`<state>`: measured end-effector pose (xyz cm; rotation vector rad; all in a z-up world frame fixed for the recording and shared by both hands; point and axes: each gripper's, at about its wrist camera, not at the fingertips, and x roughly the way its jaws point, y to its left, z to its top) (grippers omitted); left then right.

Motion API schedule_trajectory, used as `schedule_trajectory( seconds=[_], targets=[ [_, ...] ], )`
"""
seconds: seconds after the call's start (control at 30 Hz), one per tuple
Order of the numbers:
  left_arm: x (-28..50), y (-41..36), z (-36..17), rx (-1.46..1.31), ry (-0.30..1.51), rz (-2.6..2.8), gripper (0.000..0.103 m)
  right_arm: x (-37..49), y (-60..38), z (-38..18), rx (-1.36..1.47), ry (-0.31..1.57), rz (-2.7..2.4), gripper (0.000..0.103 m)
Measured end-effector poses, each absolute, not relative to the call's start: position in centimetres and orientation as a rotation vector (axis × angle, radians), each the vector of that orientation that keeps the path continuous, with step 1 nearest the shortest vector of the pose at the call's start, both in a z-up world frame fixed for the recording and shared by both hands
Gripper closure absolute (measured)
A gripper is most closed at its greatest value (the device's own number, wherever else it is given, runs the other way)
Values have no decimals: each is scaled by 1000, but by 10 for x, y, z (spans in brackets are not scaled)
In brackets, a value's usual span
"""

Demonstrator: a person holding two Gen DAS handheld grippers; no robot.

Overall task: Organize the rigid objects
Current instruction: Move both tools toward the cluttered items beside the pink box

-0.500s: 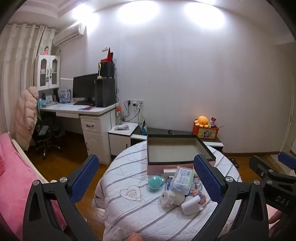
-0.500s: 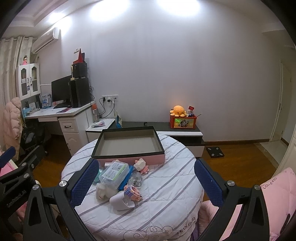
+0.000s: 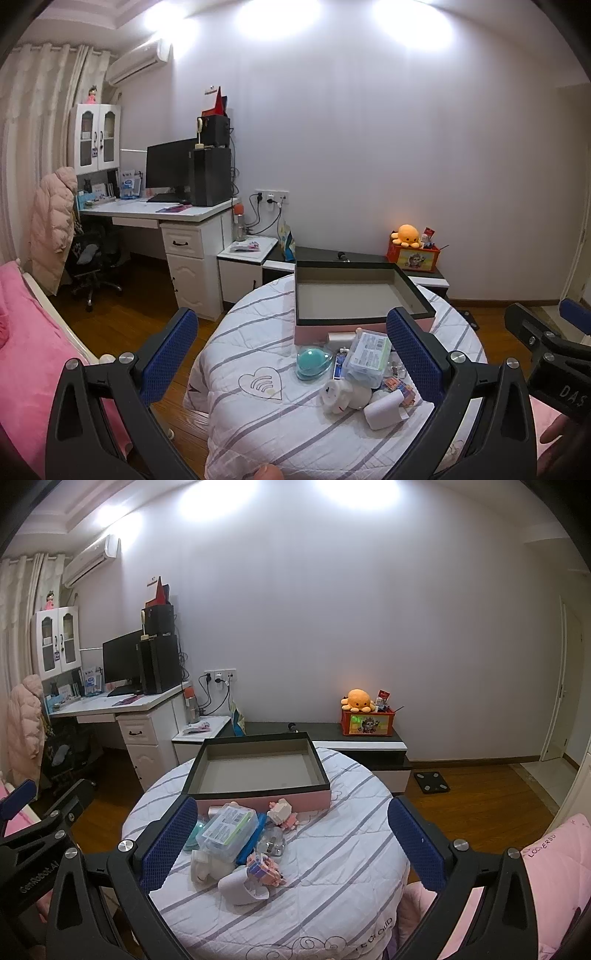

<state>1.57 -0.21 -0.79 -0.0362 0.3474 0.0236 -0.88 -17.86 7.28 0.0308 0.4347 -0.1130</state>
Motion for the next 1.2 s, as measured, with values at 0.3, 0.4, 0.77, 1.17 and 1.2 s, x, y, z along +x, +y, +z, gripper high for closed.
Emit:
schedule_trajectory(
  seconds=[0.3, 0.4, 0.77, 1.17, 1.2],
  targets=[
    [20, -8, -11, -14, 382, 24, 0, 0, -184, 66, 53, 446, -110, 0],
    [20, -9, -11, -18, 389, 28, 0, 2, -185, 65, 61, 446, -104, 0],
    [19, -15, -10, -26, 385, 24, 0, 6, -195, 60, 81, 454, -98, 0],
    [33, -21, -15, -57, 453, 12, 0, 18, -201, 54, 84, 480, -101, 0],
    [35, -20, -16, -57, 451, 14, 0, 20, -201, 53, 82, 484, -98, 0]
  ],
)
